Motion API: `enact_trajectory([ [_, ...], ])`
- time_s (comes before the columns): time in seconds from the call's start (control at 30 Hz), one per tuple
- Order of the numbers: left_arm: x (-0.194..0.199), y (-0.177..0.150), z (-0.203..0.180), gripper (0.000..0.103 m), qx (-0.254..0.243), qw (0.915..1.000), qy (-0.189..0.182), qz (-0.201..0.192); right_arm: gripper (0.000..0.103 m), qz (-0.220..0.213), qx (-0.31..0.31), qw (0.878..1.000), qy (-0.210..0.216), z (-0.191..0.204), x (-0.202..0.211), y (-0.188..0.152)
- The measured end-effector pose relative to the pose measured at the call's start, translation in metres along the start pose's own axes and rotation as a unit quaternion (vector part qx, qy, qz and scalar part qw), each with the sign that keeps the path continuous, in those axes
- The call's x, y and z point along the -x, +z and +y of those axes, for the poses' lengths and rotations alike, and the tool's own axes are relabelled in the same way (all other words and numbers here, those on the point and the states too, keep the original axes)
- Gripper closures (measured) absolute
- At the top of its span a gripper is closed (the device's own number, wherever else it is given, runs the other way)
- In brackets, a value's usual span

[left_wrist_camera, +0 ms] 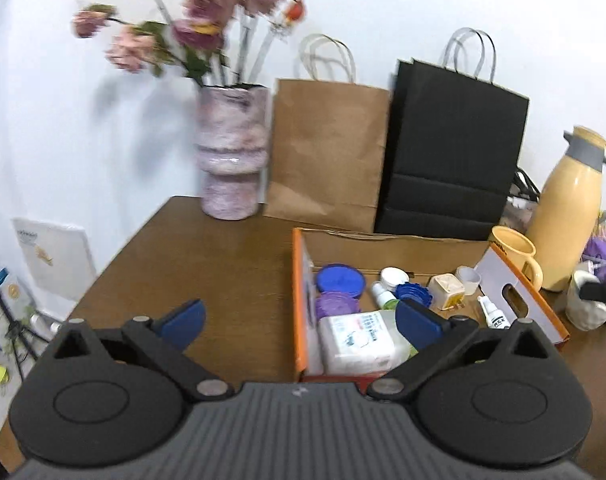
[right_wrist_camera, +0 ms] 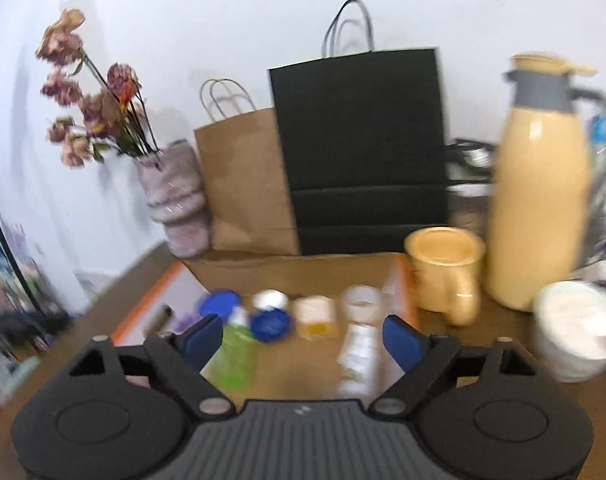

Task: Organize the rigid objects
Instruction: 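Withdraw both tools from the box toward the lint roller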

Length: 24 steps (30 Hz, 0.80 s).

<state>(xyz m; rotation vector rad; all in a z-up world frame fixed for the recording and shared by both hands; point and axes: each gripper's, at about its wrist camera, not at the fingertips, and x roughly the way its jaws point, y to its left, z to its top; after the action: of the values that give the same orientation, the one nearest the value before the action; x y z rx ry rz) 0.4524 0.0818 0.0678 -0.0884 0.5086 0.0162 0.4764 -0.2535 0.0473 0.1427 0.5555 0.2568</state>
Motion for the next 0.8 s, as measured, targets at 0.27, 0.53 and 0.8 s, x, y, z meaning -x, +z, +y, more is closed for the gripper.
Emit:
enact_trajectory([
  [0.27, 0.059, -0.015, -0.018, 0.000, -0.002, 0.9996, -0.027, -0.011, 0.016, 0.001, -0.015, 1.000, 0.011, -0.003, 0.048, -0.031],
  [0.53, 0.130, -0.090, -0.022, 0.000, 0.002, 0.9966, -0.077, -0.030, 0.013, -0.062, 0.030, 0.997, 0.039, 0.019, 0.127, -0.098],
  [0.8, 0.219, -0.188, -0.035, 0.000, -0.035, 0.9921, -0.037, -0.115, 0.010, -0.079, 0.053, 0.995, 0.006, 0.032, 0.191, -0.187],
])
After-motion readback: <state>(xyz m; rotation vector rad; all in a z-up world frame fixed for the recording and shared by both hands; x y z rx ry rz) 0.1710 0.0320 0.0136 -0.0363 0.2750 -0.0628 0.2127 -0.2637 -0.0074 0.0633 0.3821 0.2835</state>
